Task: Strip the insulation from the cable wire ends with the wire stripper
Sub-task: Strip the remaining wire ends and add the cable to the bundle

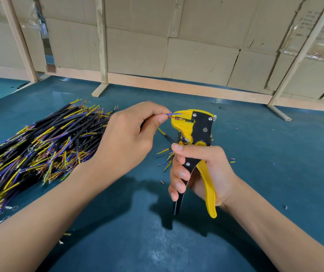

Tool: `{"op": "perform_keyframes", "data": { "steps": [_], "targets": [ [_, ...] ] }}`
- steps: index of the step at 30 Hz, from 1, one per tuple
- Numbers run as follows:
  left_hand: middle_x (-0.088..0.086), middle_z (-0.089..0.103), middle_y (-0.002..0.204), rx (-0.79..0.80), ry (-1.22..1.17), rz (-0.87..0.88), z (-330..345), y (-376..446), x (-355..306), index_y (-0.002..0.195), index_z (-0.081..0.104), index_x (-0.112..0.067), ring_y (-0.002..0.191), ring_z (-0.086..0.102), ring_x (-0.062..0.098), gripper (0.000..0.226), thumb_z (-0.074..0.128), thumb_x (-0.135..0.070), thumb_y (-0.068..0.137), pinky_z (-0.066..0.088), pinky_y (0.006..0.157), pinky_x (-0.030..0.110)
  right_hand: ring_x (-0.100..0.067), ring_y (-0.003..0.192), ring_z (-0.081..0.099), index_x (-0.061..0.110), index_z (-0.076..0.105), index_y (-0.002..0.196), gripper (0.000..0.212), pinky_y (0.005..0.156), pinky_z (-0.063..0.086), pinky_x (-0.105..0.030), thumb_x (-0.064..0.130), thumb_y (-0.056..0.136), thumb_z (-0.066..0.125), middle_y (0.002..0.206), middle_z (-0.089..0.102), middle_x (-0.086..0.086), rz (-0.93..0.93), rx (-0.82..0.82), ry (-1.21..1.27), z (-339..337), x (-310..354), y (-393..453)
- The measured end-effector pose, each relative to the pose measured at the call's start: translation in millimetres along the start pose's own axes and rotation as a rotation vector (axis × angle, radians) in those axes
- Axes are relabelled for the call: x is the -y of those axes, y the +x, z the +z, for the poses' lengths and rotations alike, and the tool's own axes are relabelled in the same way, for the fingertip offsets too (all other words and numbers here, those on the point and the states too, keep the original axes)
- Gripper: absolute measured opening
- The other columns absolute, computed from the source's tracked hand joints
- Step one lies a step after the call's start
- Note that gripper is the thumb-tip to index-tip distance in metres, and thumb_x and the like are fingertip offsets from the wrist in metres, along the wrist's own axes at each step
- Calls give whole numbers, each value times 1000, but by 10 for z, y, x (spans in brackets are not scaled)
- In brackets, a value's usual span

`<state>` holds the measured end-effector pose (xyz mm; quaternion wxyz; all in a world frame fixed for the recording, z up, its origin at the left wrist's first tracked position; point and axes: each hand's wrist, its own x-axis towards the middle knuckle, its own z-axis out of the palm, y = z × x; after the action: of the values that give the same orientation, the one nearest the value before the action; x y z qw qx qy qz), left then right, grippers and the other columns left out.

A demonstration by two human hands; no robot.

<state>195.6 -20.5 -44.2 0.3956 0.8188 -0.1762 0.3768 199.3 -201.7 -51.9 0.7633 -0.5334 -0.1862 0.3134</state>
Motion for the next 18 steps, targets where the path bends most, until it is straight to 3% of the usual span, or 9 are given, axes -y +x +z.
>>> {"op": "perform_keyframes", "data": {
  "steps": [8, 12, 15, 18],
  "targets": [
    [-26, 58, 73, -30, -20, 24, -19, 3, -10, 104, 73, -23, 67, 56, 15, 14, 60, -24, 99, 43, 60, 19, -23, 34, 40, 14, 42, 56, 36, 48, 47, -34, 13, 84, 64, 46, 34, -5, 33, -40, -26, 53, 54, -43],
    [-36, 58, 77, 6, -4, 31, 5, -9, 20, 106, 74, -18, 68, 56, 0, 15, 61, -17, 99, 37, 63, 7, -17, 28, 28, 18, 38, 53, 36, 37, 36, -21, 13, 77, 65, 42, 26, 0, 37, -122, 3, 80, 26, -23],
    [-41, 57, 77, 37, 17, -2, 8, -28, 53, 107, 74, -16, 69, 55, -7, 16, 61, -14, 99, 36, 65, 5, -16, 27, 29, 18, 37, 53, 35, 35, 36, -21, 15, 77, 62, 42, 26, 1, 51, -136, 21, 99, -1, -10],
    [-32, 59, 78, 58, 74, 28, -31, 2, 65, 106, 74, -20, 70, 54, -5, 16, 60, -19, 100, 42, 66, 16, -16, 28, 30, 18, 37, 54, 34, 36, 38, -22, 15, 78, 61, 42, 27, 1, 45, -128, 32, 106, -8, -9]
  ]
}}
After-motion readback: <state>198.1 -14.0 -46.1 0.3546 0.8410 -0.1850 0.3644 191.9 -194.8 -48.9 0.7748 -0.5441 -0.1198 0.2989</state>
